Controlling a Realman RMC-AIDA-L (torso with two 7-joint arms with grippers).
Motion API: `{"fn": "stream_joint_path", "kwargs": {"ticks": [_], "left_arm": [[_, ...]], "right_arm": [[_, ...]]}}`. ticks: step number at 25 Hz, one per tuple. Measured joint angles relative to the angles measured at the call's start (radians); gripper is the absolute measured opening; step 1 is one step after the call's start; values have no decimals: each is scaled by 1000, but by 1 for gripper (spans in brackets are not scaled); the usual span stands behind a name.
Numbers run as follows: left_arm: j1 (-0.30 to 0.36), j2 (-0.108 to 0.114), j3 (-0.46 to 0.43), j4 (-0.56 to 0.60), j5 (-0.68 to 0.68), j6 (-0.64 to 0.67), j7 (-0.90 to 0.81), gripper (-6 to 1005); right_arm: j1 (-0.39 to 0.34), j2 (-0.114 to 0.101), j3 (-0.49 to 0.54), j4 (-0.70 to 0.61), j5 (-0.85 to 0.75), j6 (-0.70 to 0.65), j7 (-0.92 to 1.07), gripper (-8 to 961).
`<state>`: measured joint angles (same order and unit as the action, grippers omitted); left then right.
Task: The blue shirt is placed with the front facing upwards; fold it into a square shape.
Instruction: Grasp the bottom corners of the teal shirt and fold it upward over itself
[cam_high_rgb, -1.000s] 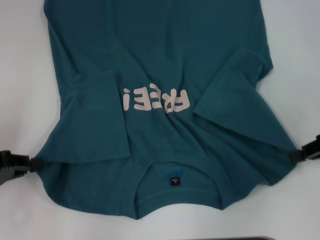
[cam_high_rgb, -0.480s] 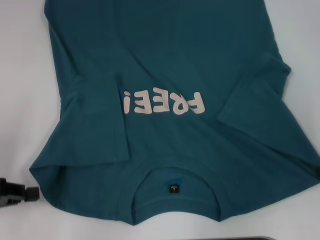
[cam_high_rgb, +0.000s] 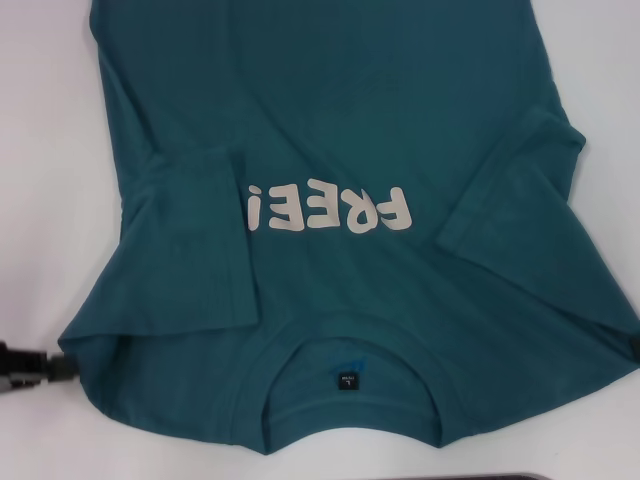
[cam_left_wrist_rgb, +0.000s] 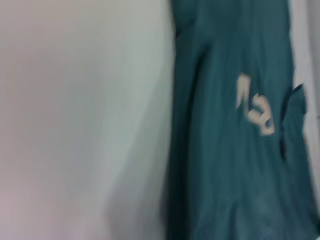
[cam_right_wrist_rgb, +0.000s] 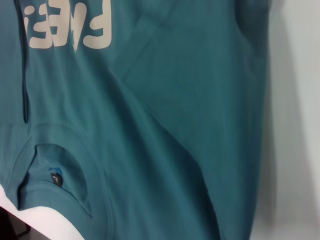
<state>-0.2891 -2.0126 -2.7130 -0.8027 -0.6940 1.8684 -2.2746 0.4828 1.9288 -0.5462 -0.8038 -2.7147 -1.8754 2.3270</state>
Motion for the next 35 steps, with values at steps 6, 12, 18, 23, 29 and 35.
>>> {"fn": "stream_joint_path", "kwargs": {"ticks": [6, 12, 18, 23, 29, 35], "left_arm": [[-3, 5, -113, 32, -58, 9, 73, 161], [5, 22, -114, 33, -27, -33, -24, 274], [11, 20, -108, 36, -27, -50, -38, 438], [2, 14, -84, 62, -24, -66, -41, 790], [-24, 8, -51, 102, -24, -96, -42, 792], [-36, -9, -28, 91, -42, -106, -55, 728]], "right_arm": [[4, 1, 1, 0, 5, 0, -2, 22], [6, 1, 5, 0, 8, -1, -2, 22], [7, 0, 6, 0, 16, -1, -3, 22], [9, -1, 12, 0, 18, -1, -3, 22], [11, 0, 15, 0, 18, -1, -3, 22], [13, 1, 26, 0, 18, -5, -3, 22]]}}
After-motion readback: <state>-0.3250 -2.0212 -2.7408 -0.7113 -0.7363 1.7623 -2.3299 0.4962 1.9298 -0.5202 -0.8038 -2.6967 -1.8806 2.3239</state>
